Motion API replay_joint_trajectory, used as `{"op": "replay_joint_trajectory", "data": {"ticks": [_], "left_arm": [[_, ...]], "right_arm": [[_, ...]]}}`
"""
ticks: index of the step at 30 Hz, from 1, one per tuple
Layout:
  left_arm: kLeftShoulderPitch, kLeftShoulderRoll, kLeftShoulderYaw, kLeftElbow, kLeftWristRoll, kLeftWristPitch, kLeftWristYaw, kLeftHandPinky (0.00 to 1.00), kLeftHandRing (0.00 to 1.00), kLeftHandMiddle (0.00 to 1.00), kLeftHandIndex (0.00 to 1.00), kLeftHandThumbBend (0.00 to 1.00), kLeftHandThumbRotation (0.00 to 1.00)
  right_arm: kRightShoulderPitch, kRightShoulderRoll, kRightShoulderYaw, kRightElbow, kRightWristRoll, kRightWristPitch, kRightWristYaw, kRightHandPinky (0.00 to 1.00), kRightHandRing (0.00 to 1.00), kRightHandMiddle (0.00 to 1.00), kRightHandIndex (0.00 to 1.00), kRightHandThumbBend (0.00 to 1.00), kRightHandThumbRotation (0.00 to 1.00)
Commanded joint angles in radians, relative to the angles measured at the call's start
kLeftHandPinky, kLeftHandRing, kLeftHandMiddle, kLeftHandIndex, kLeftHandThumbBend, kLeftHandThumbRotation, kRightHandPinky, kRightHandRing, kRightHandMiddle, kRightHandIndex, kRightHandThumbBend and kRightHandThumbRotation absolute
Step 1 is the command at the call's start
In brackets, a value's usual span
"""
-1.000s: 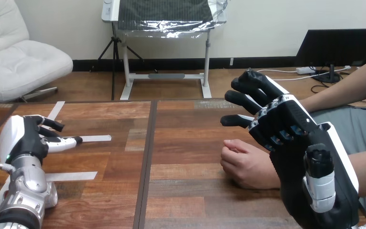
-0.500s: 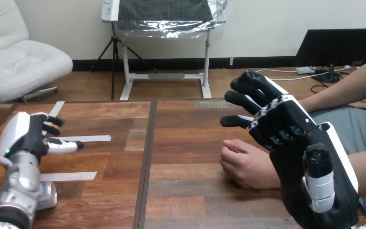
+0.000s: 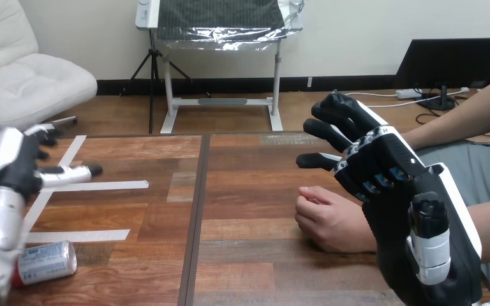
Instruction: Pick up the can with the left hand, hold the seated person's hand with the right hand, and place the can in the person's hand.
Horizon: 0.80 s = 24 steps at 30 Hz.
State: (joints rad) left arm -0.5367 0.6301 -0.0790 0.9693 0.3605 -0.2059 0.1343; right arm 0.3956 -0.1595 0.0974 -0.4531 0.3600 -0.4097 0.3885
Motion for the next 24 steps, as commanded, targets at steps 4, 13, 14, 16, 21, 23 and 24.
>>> {"op": "replay_joint_trajectory", "data": {"ticks": [4, 13, 14, 16, 21, 23, 24], "left_arm": [[0.070, 0.077, 0.035, -0.200, -0.006, -0.019, -0.033, 0.74, 0.84, 0.85, 0.85, 0.91, 0.60], [0.168, 0.103, 0.087, -0.359, -0.019, -0.001, -0.062, 0.74, 0.84, 0.85, 0.86, 0.89, 0.61], [0.180, 0.106, 0.094, -0.374, -0.020, -0.003, -0.064, 0.74, 0.84, 0.85, 0.86, 0.89, 0.61], [0.195, 0.108, 0.103, -0.394, -0.021, -0.002, -0.069, 0.74, 0.84, 0.85, 0.86, 0.87, 0.60], [0.238, 0.117, 0.130, -0.442, -0.032, -0.018, -0.086, 0.74, 0.84, 0.86, 0.86, 0.85, 0.60], [0.253, 0.121, 0.138, -0.463, -0.037, -0.015, -0.097, 0.75, 0.84, 0.86, 0.85, 0.84, 0.60], [0.259, 0.124, 0.141, -0.473, -0.038, -0.011, -0.104, 0.75, 0.84, 0.86, 0.85, 0.84, 0.59]], "right_arm": [[-0.030, 0.006, -0.013, -0.033, 0.020, -0.013, 0.002, 0.73, 0.88, 0.88, 0.87, 0.85, 0.83], [-0.034, 0.008, -0.012, -0.029, 0.013, -0.013, 0.000, 0.74, 0.88, 0.88, 0.86, 0.86, 0.83], [-0.035, 0.008, -0.012, -0.028, 0.012, -0.014, 0.000, 0.74, 0.88, 0.88, 0.87, 0.86, 0.83], [-0.037, 0.007, -0.013, -0.026, 0.011, -0.016, 0.001, 0.74, 0.88, 0.88, 0.87, 0.86, 0.84], [-0.040, 0.008, -0.012, -0.023, 0.016, -0.016, 0.004, 0.75, 0.88, 0.88, 0.87, 0.86, 0.84], [-0.040, 0.008, -0.013, -0.023, 0.016, -0.016, 0.003, 0.75, 0.88, 0.88, 0.87, 0.86, 0.84], [-0.041, 0.008, -0.013, -0.023, 0.015, -0.017, 0.003, 0.75, 0.88, 0.88, 0.87, 0.86, 0.85]]}}
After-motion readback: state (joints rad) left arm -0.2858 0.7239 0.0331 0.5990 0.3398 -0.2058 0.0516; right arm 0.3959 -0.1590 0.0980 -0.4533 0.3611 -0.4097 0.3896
